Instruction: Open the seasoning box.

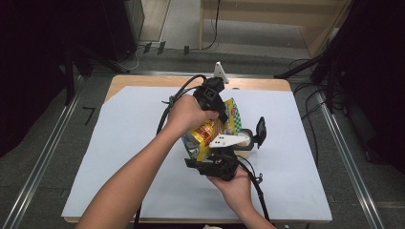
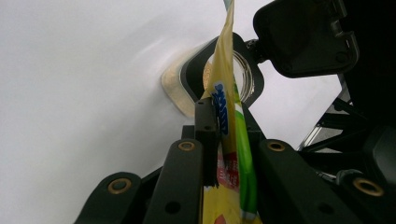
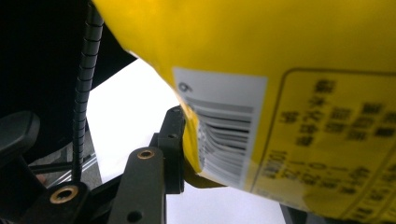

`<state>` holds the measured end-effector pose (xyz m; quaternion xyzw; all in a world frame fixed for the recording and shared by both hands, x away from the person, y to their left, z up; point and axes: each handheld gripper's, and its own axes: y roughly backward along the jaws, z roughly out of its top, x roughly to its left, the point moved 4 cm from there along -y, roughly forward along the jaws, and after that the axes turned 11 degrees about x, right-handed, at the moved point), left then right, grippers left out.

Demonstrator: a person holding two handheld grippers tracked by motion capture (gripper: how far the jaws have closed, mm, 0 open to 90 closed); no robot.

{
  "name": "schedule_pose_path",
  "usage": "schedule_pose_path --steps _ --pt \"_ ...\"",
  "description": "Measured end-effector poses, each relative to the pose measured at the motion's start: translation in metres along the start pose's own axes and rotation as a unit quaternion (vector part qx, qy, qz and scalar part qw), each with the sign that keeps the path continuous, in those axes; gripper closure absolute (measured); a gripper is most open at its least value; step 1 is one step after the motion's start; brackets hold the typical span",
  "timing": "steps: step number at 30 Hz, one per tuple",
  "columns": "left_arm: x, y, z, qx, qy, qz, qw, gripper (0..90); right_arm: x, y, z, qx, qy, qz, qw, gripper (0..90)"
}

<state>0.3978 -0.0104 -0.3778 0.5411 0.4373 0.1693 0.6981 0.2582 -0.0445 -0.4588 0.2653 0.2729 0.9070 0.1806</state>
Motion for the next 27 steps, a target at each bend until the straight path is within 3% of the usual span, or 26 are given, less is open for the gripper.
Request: schedule_pose_path --steps 27 --pt "-0.0015 -0.0011 0.0012 0.005 -0.004 0.000 1.0000 84.4 -0.0008 0.0011 -0.0013 -0.003 -0.002 -0.002 1.0000 63.5"
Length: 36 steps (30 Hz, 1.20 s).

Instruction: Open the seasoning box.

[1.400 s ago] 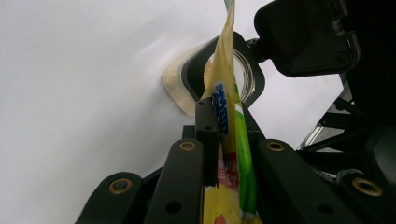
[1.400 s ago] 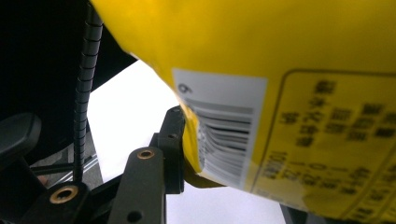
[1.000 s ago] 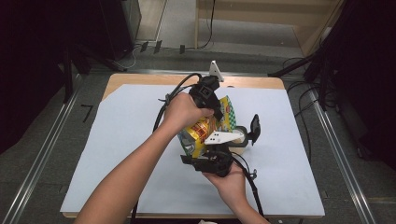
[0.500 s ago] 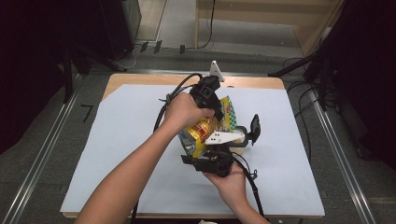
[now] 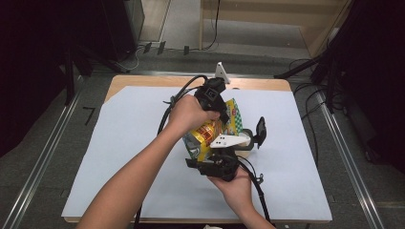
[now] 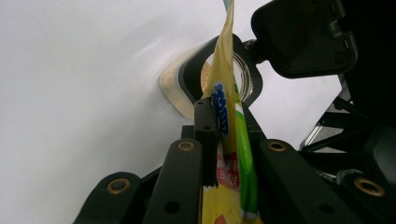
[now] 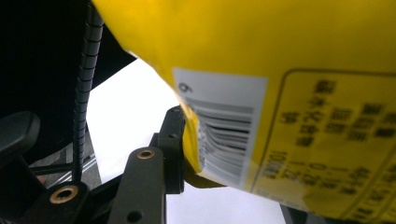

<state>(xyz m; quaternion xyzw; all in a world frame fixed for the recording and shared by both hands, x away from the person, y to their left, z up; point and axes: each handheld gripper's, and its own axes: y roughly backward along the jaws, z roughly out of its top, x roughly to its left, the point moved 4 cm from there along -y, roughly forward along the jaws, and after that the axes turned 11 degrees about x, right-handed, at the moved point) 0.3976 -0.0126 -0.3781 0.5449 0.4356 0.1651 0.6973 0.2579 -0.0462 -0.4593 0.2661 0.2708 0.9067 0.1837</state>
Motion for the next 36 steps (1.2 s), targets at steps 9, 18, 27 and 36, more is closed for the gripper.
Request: schedule_pose_path --steps 9,18,27,36 --pt "0.002 0.000 0.000 0.001 0.002 -0.003 1.0000 84.2 0.000 0.000 0.000 0.000 0.000 0.001 1.0000 63.4" --pt "0.002 0.000 0.000 -0.002 0.004 -0.004 1.0000 83.9 0.000 0.000 0.000 -0.001 0.001 0.000 1.0000 63.4" --pt "-0.002 0.000 0.000 -0.004 0.003 -0.002 1.0000 83.6 0.000 0.000 0.000 -0.001 0.001 -0.001 1.0000 63.4" --pt "-0.008 0.001 -0.001 -0.006 -0.003 0.009 0.9999 83.1 -0.001 -0.001 -0.001 -0.002 0.001 0.000 1.0000 64.1"
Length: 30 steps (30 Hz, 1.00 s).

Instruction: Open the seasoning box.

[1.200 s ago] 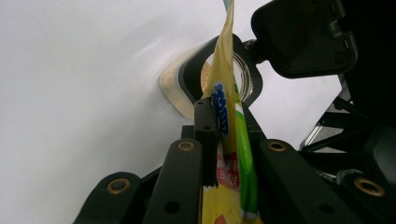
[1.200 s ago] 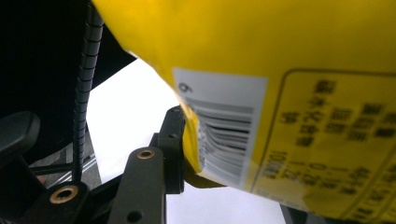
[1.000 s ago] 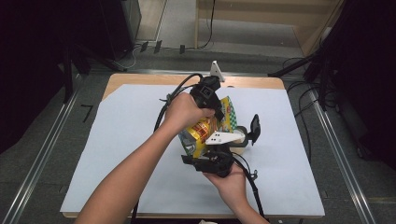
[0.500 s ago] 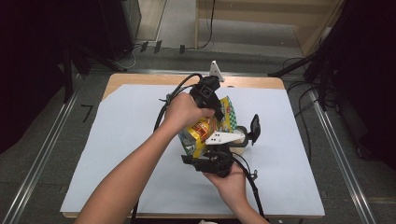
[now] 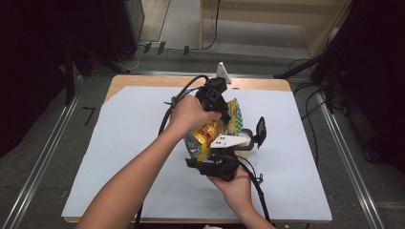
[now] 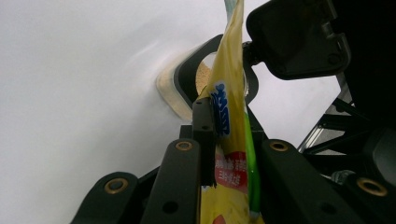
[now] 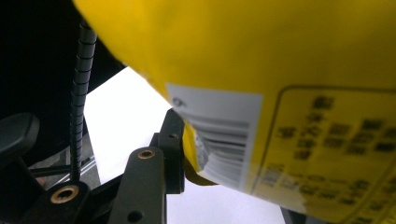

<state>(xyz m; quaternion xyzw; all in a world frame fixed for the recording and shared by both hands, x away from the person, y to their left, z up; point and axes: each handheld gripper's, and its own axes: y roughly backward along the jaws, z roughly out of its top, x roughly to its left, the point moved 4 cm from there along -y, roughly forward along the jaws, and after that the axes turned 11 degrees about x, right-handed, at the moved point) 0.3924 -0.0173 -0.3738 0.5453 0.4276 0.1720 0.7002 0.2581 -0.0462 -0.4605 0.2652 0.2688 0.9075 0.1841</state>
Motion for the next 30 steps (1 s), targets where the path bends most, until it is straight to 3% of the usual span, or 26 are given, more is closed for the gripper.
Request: schedule_pose_path --steps 13,30 --pt "-0.014 -0.002 0.000 0.001 -0.013 0.015 0.9998 81.6 0.000 -0.004 -0.001 -0.001 -0.002 0.006 1.0000 66.0" --pt "-0.013 -0.002 0.002 0.005 -0.008 0.016 0.9998 81.4 -0.001 -0.004 0.000 0.001 -0.008 0.006 1.0000 65.7"
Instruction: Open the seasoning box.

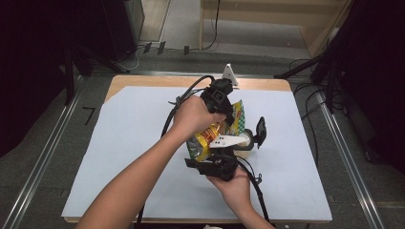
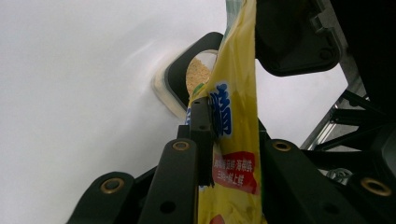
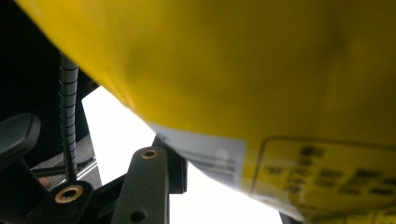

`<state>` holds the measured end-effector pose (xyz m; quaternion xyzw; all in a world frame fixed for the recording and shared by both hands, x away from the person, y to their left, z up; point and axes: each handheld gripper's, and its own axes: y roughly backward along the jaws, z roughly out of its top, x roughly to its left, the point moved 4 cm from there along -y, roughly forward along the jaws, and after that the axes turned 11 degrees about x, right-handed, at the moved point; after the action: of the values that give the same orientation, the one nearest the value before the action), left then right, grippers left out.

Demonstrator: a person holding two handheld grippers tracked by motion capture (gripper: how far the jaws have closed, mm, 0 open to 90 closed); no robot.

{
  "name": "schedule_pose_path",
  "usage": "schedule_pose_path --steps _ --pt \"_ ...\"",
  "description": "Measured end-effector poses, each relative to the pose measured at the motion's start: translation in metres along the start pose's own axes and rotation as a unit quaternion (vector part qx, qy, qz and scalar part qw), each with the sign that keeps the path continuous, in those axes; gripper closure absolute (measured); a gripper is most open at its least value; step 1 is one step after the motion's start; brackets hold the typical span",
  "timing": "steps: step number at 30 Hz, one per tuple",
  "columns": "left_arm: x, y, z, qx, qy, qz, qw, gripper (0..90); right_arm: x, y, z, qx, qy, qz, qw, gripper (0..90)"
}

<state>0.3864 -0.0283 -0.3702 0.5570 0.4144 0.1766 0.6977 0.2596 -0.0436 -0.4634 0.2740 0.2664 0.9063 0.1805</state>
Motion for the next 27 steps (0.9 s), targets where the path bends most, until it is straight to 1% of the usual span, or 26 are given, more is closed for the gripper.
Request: schedule_pose_path --steps 6,16,18,21,27 --pt "0.0004 0.0001 0.0006 0.001 0.002 -0.007 1.0000 80.9 0.0007 0.0009 0.0008 0.000 -0.002 0.003 1.0000 65.8" --pt "0.0005 0.0002 0.0014 0.001 0.002 -0.003 1.0000 80.9 0.0002 0.0017 0.0012 -0.002 -0.001 0.004 1.0000 64.7" --pt "0.0017 0.0004 0.0018 0.001 0.003 -0.003 1.0000 81.1 0.0010 0.0019 0.0014 -0.003 0.002 -0.001 1.0000 62.7" --pt "0.0034 0.0008 0.0029 0.002 0.008 -0.007 0.9999 81.5 0.0013 0.0027 0.0020 -0.002 0.006 -0.009 0.9999 63.5" --pt "0.0042 0.0030 0.0048 0.000 0.010 -0.011 0.9999 80.9 0.0017 0.0055 0.0043 -0.005 0.009 -0.011 0.9999 63.9"
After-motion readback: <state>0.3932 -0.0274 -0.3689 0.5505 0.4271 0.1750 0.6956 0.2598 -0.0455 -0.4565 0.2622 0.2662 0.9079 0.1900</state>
